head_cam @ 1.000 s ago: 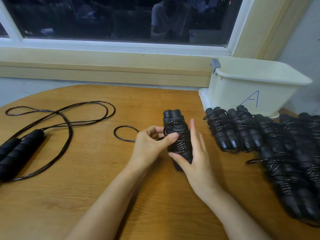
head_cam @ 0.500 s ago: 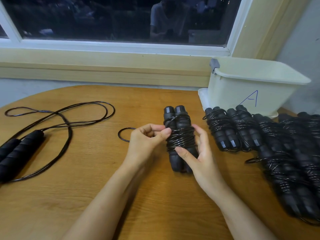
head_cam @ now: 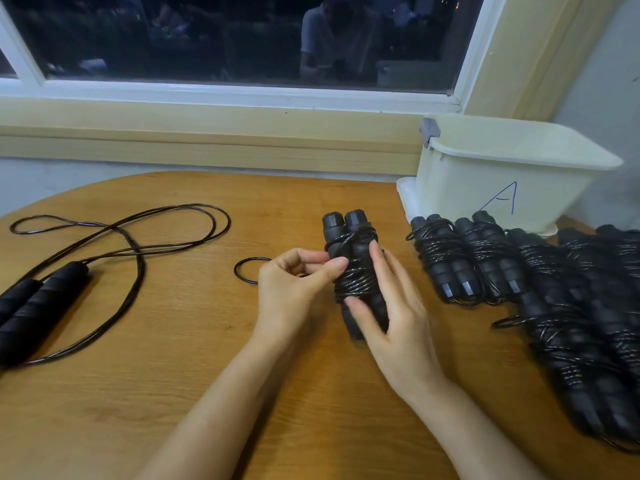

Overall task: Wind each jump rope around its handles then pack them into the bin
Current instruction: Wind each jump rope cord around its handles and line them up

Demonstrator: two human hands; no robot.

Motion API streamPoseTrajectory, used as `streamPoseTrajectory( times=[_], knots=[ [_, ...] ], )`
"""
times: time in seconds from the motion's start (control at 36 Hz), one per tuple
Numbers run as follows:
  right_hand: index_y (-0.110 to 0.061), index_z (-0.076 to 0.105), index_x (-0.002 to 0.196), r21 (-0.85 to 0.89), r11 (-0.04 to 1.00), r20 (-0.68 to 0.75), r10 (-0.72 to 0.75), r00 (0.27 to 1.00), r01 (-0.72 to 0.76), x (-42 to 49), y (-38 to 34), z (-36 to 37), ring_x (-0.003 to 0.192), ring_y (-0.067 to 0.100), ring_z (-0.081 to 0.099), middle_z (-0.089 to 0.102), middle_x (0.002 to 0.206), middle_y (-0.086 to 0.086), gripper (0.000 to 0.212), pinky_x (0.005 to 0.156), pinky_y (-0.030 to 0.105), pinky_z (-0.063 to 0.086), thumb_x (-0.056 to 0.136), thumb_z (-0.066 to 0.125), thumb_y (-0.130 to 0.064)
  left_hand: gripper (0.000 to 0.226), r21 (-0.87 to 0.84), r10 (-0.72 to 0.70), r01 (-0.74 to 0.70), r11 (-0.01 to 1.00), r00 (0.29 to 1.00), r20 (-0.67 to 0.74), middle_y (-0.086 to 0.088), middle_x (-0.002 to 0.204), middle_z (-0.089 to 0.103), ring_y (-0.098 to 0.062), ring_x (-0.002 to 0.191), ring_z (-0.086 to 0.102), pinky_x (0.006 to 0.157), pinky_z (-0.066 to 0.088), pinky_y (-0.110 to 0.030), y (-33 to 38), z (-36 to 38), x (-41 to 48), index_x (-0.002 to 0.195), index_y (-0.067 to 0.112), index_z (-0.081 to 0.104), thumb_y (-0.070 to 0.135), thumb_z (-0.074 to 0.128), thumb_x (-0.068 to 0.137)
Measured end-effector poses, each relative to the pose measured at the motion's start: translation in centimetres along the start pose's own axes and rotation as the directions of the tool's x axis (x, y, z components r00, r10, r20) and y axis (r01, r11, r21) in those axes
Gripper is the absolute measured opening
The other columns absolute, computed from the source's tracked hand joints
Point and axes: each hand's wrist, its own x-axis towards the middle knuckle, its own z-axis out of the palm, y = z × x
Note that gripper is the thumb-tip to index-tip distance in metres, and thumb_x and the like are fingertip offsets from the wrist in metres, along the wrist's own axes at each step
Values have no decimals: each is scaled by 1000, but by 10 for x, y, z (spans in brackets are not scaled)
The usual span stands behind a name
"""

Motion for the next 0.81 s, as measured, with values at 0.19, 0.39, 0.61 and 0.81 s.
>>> streamPoseTrajectory(
  times=[0.19,0.39,0.61,0.81],
  knots=[
    [-22,28,152,-248,966,-99,51,994,-75,2,-9,-2,126,25,55,39,151,5,105,69,32,57,65,81,-49,21,124,77,-92,988,990,122,2,79,74,-6,84,70,81,50,-16,-7,4,-2,94,15,71,16,79,76],
    [-13,43,148,-180,983,-202,5,979,-42,4,-4,-2,128,15,50,47,146,4,93,88,14,44,68,88,-28,39,117,79,-96,988,986,144,2,101,71,-13,95,66,85,53,-24,-9,1,-1,102,16,64,30,83,70],
    [-19,31,151,19,1000,-152,-5,988,8,3,-1,-1,141,17,41,44,151,5,96,110,19,37,72,86,-19,55,48,-34,19,999,945,326,-2,97,75,-15,103,69,102,47,-34,-2,0,0,128,33,51,27,78,80],
    [-42,4,156,-264,964,-49,-12,999,-1,1,-7,0,128,29,51,36,157,11,113,80,34,53,75,82,-37,55,56,-2,-12,998,972,235,-4,84,76,-13,90,72,86,53,-23,3,3,-4,117,29,59,27,79,66]
  ],
)
